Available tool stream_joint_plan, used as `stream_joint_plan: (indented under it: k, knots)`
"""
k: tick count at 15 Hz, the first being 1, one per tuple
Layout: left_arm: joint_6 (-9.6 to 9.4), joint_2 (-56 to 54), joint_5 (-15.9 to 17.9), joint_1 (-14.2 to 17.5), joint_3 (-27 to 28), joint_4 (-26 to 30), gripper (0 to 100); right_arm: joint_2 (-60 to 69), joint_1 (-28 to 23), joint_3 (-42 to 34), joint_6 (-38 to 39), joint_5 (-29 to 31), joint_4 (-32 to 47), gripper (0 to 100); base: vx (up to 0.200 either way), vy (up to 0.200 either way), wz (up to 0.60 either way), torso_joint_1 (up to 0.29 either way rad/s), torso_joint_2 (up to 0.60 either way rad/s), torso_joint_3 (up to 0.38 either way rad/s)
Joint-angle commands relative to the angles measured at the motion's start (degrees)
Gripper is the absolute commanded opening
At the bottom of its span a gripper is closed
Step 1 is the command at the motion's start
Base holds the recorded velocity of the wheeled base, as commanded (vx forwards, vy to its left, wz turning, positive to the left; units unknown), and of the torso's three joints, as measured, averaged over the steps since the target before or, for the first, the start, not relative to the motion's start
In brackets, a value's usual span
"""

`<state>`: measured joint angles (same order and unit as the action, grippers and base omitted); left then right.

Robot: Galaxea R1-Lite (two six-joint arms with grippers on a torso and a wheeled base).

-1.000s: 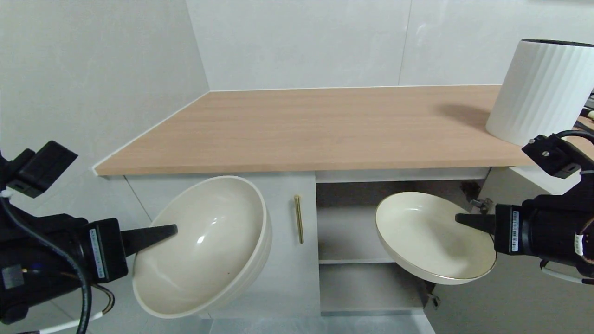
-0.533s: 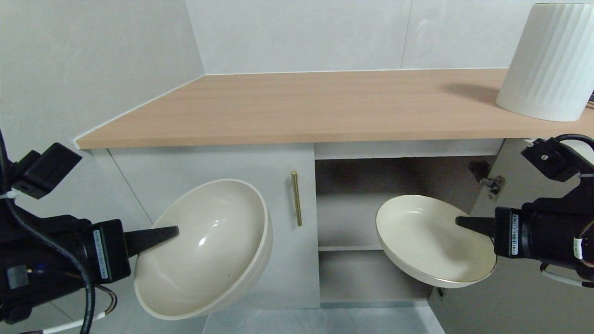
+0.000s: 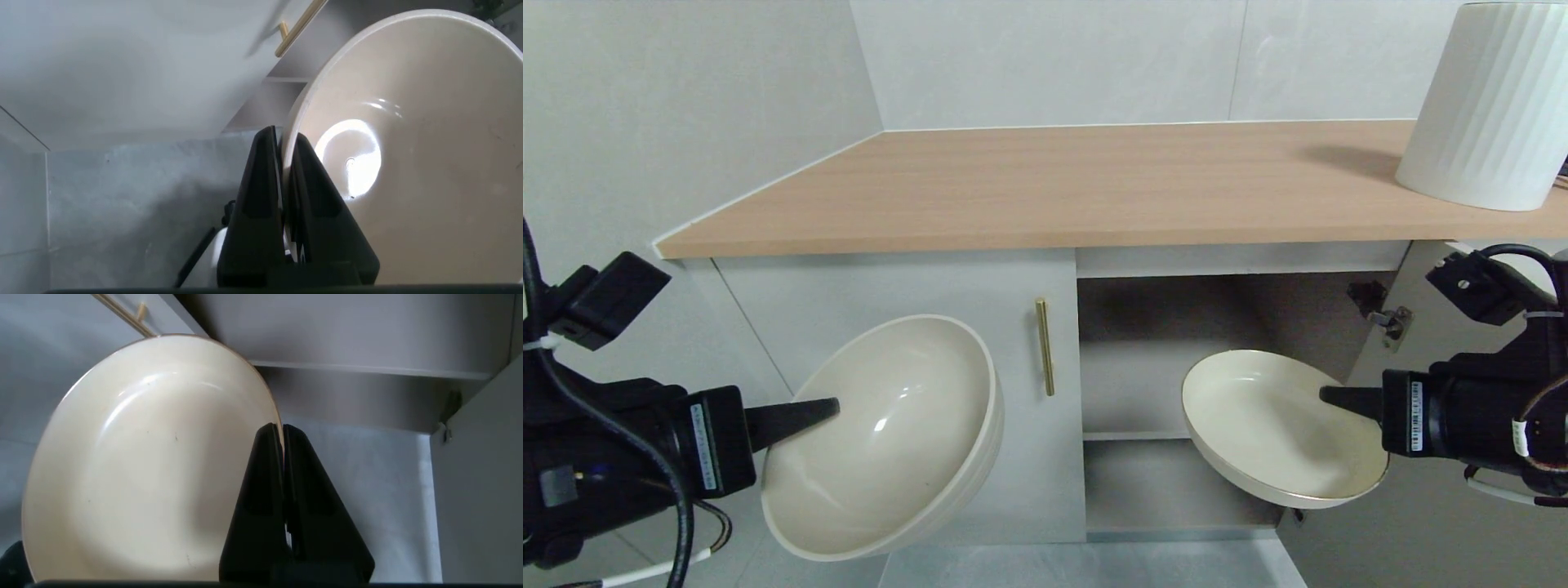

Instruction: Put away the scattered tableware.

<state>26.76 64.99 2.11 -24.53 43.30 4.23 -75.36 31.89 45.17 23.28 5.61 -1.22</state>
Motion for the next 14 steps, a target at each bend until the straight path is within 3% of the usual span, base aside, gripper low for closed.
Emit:
stream_joint_plan:
  k: [1,5,9,14]
  knots:
    - [0.05,0.14,0.00,0.01,-0.06,-0.01,0,-3.04,0.01,0.01,0.09,-0.16,-0.01,0,0.000,0.000,0.00,0.000,0.00,0.000]
    - [0.05,0.49,0.00,0.01,0.03,-0.01,0,-16.31,-0.07,-0.17,0.18,0.02,-7.31,0,0.000,0.000,0.00,0.000,0.00,0.000]
    - [0.05,0.23,0.00,0.09,0.29,-0.10,0,-33.80,-4.29,0.98,-0.17,-0.16,-25.68,0,0.000,0.000,0.00,0.000,0.00,0.000]
    - [-0.04,0.58,0.00,0.18,0.29,-0.10,0,-48.48,-5.87,13.54,-3.16,0.72,-26.55,0,0.000,0.000,0.00,0.000,0.00,0.000]
